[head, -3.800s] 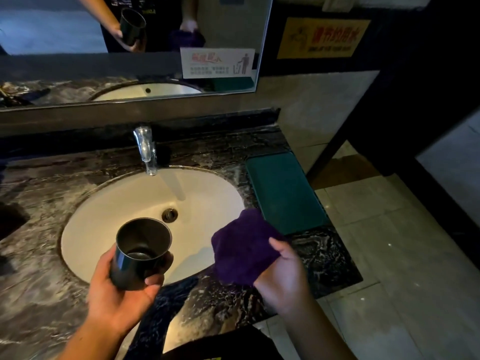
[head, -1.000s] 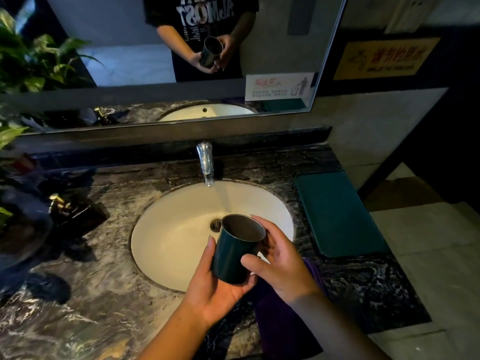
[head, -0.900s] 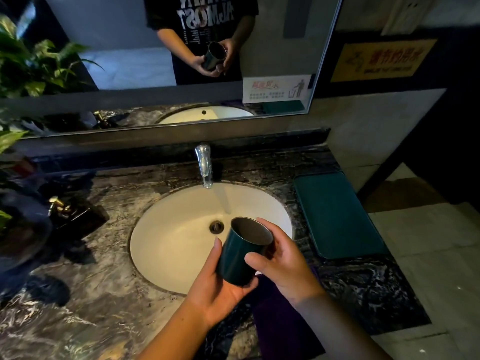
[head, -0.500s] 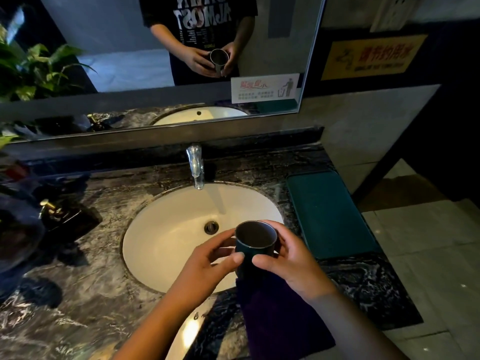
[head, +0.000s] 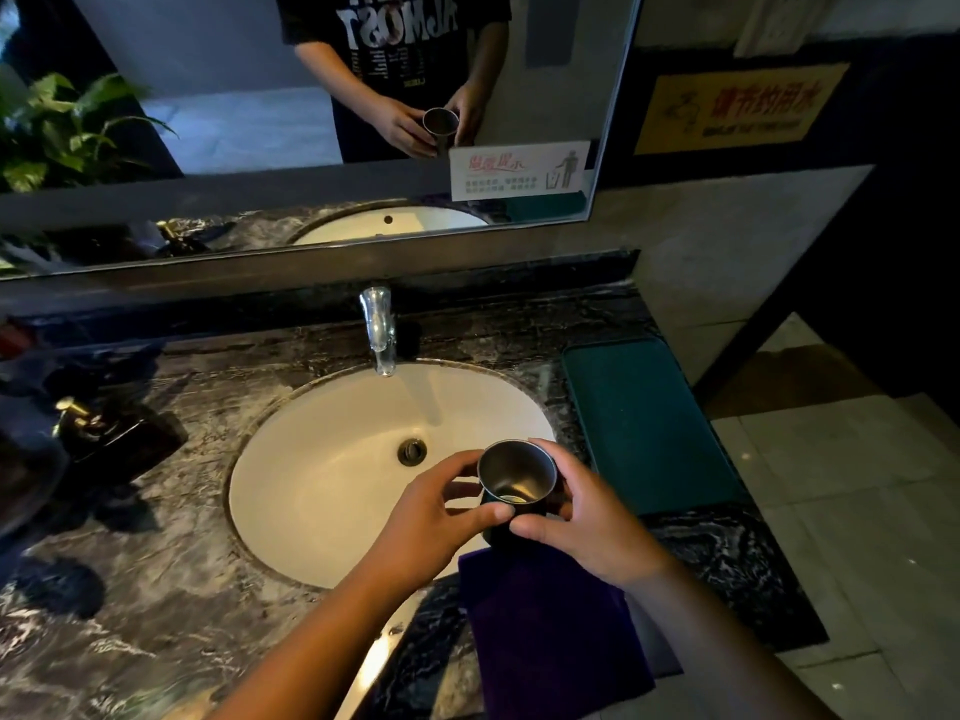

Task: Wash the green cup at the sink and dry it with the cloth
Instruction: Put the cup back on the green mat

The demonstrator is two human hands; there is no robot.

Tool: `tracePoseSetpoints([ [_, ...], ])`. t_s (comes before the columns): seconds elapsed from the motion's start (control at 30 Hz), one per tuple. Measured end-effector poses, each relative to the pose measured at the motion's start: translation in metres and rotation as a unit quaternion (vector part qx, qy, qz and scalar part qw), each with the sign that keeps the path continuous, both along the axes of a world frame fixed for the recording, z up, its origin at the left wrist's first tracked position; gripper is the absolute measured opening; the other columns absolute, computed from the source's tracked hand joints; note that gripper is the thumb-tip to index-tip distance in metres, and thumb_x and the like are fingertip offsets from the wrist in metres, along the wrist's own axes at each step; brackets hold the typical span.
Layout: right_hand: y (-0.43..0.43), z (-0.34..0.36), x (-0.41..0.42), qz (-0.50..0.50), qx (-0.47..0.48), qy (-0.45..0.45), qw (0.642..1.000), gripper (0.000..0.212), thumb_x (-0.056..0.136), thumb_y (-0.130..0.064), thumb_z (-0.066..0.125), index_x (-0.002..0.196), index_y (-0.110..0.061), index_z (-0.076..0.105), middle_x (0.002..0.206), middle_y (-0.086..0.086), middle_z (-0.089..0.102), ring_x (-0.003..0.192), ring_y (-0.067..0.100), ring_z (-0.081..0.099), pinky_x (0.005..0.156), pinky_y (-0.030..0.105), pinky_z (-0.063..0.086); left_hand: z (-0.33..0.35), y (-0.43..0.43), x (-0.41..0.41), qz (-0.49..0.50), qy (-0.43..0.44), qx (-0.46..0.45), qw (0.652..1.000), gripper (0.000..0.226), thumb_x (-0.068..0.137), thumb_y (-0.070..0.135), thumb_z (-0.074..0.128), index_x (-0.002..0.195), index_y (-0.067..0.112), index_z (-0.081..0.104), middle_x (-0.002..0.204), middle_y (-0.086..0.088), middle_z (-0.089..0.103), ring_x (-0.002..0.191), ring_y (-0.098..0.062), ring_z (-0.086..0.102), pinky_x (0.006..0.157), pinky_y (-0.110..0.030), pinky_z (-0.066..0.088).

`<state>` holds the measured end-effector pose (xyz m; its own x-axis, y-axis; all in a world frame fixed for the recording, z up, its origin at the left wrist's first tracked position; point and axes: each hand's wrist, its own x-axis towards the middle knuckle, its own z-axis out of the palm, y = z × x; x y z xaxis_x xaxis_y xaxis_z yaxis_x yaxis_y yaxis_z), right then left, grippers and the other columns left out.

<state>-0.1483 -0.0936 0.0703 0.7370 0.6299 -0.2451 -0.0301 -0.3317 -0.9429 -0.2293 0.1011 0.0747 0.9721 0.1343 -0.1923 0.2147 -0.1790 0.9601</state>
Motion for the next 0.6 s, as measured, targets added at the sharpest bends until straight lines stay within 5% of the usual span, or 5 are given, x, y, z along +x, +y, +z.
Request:
tracePoseSetpoints([
  [0.17, -0.034, -0.017, 0.029, -0.059, -0.028, 0.002, 0.998, 0.063, 0.074, -0.02, 0.088, 0.121, -0.048, 0.056, 0.117, -0.022, 0.069, 0.111, -0.012, 0.061, 0.093, 0.014, 0.047, -0.013, -0.03, 0.045, -0.054, 0.02, 0.094, 0.994, 0.052, 0.08, 0.046, 0.079, 0.127, 0.04, 0.058, 0.121, 0.025, 0.064, 0.109, 0.003, 0.061, 0.096, -0.022, 0.05],
  [0.3, -0.064, -0.03, 0.061, -0.084, -0.062, -0.021, 0.994, 0.066, 0.077, -0.012, 0.088, 0.122, -0.046, 0.054, 0.123, -0.02, 0.064, 0.109, -0.015, 0.058, 0.089, 0.01, 0.041, -0.027, -0.063, 0.088, -0.089, 0.013, 0.173, 0.981, 0.061, 0.082, 0.041, 0.079, 0.136, 0.027, 0.055, 0.123, 0.011, 0.065, 0.104, -0.005, 0.061, 0.083, -0.015, 0.045],
  [0.5, -0.099, -0.048, 0.119, -0.112, -0.112, -0.037, 0.987, 0.069, 0.078, -0.01, 0.087, 0.137, -0.02, 0.053, 0.128, -0.003, 0.063, 0.123, 0.017, 0.058, 0.106, 0.036, 0.046, -0.047, -0.099, 0.152, -0.114, 0.014, 0.211, 0.971, 0.059, 0.082, 0.04, 0.08, 0.132, 0.019, 0.056, 0.121, -0.004, 0.07, 0.104, -0.017, 0.066, 0.091, -0.034, 0.055],
  [0.6, -0.106, -0.053, 0.145, -0.111, -0.119, -0.057, 0.985, 0.063, 0.077, -0.011, 0.087, 0.132, -0.019, 0.056, 0.124, 0.0, 0.067, 0.119, 0.02, 0.062, 0.105, 0.043, 0.05, -0.055, -0.109, 0.179, -0.11, 0.01, 0.243, 0.964, 0.059, 0.081, 0.042, 0.08, 0.129, 0.018, 0.055, 0.12, -0.004, 0.07, 0.102, -0.016, 0.064, 0.085, -0.029, 0.051],
])
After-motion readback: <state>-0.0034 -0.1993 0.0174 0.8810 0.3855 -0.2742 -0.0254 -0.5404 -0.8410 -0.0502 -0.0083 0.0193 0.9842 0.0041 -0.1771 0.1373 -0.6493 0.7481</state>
